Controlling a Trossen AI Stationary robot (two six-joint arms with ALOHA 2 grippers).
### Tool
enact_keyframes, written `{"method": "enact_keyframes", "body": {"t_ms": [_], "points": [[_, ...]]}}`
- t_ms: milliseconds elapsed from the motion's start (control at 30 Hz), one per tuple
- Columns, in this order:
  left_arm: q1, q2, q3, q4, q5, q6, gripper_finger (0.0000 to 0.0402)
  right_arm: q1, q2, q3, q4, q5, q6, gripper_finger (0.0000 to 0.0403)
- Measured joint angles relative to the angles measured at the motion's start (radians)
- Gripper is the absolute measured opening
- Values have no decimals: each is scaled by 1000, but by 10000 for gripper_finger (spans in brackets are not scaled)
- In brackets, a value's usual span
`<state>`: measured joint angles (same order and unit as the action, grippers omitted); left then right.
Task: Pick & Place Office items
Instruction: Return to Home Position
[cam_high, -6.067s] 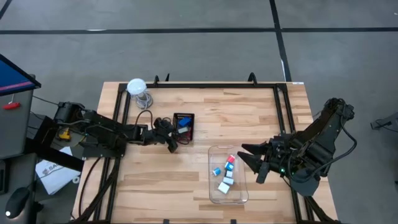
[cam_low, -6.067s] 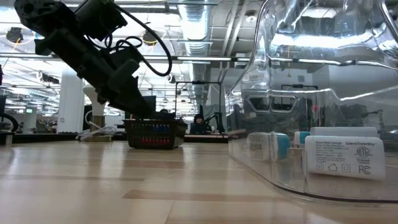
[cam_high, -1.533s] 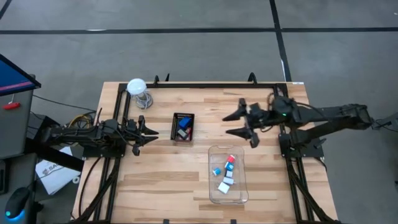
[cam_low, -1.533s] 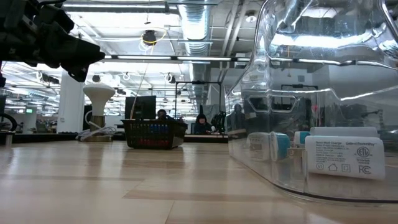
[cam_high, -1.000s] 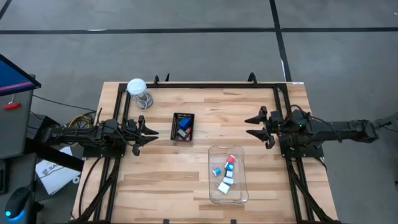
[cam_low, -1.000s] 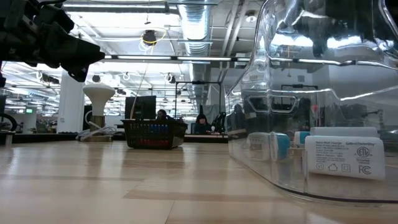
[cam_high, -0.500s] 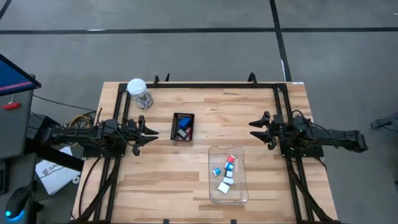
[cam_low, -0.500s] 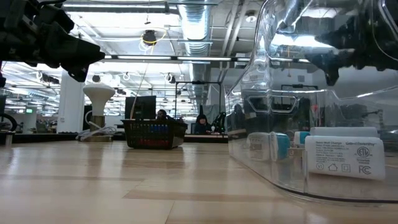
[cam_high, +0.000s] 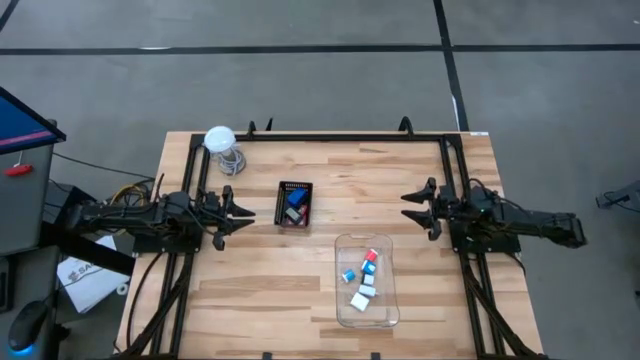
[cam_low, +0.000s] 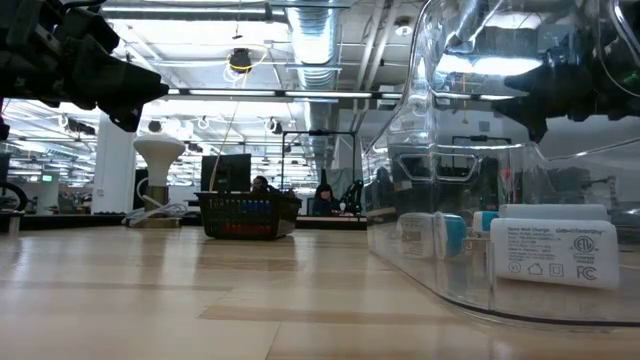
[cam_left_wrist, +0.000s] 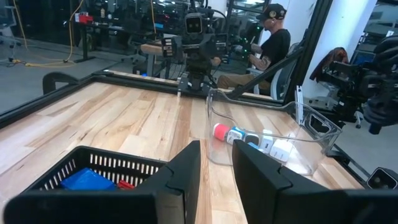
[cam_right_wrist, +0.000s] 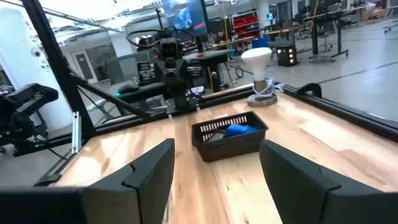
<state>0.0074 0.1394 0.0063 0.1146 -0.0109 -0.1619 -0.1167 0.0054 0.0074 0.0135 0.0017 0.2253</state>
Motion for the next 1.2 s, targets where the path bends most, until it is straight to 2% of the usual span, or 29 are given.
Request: {"method": "enact_keyframes", "body": {"t_ms": [333, 1200], "points": [[0, 0, 0, -1, 0, 0, 89, 5, 42, -1, -1, 0, -15, 228], [0, 0, 0, -1, 0, 0, 89, 18, 42, -2, -1, 0, -15, 228]]}}
